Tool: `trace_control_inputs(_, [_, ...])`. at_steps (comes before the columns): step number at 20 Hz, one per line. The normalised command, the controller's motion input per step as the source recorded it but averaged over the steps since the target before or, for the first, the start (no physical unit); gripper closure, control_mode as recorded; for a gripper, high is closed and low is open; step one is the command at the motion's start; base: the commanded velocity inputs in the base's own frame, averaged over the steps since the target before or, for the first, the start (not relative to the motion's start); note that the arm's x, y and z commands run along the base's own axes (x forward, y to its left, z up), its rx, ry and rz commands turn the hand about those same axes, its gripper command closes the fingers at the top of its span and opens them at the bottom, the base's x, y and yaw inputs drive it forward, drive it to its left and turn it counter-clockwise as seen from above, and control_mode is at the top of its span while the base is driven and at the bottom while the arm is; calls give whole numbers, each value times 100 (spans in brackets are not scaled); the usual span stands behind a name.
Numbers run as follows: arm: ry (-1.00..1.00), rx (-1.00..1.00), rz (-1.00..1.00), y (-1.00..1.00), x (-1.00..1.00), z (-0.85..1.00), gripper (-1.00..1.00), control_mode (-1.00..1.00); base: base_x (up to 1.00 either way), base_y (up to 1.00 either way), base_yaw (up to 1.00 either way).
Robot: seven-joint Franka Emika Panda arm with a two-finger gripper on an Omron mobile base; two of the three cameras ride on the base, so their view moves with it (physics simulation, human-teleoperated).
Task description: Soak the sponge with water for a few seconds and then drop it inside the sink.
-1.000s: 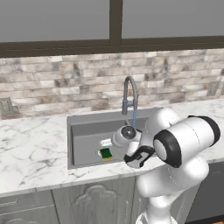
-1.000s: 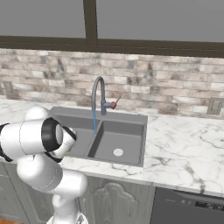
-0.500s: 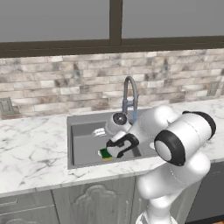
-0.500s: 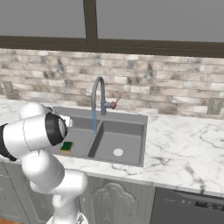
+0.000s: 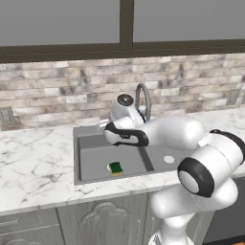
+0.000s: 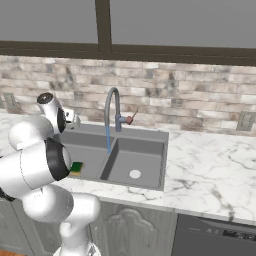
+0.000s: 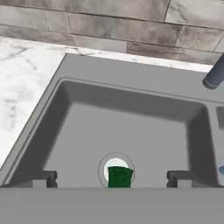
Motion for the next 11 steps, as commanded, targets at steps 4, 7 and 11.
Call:
trace_control_inputs(4, [13,-5,0,6,0,67,-100,-100,0,0,0])
trace_control_inputs(7, [17,-7,0,7,-10,48,-100,-100,0,0,0])
trace_control_inputs(11, [11,-6,1,3,-25,49,-100,-100,0,0,0])
